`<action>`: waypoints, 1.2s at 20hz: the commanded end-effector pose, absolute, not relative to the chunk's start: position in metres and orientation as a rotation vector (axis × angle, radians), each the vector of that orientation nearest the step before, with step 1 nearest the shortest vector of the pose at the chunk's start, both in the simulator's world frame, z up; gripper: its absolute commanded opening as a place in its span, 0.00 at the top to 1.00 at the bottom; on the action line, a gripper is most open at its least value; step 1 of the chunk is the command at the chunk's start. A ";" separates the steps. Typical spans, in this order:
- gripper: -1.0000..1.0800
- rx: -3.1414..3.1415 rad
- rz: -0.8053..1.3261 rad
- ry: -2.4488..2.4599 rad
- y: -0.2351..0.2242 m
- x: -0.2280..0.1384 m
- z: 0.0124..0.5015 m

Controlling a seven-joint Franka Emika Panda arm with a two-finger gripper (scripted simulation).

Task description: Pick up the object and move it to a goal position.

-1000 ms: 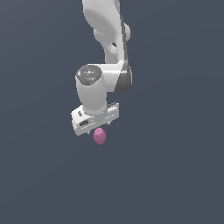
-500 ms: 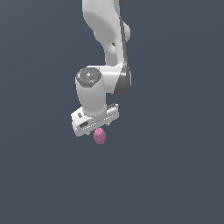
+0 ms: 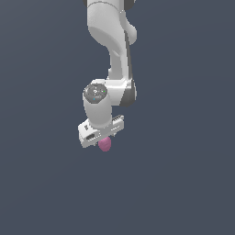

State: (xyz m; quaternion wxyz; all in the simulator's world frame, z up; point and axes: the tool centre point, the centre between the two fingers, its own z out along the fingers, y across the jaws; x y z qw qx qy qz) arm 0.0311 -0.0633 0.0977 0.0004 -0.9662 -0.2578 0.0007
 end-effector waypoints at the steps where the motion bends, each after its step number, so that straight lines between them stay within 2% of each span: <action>1: 0.04 -3.035 0.000 -0.810 -0.063 0.032 0.094; 3: 0.04 -3.035 0.000 -0.810 -0.064 0.033 0.094; 4: 1.00 -3.035 0.000 -0.810 -0.064 0.033 0.094; 17: 1.00 -3.035 0.000 -0.810 -0.062 0.032 0.097; 24: 1.00 -3.036 0.000 -0.810 -0.041 0.026 0.119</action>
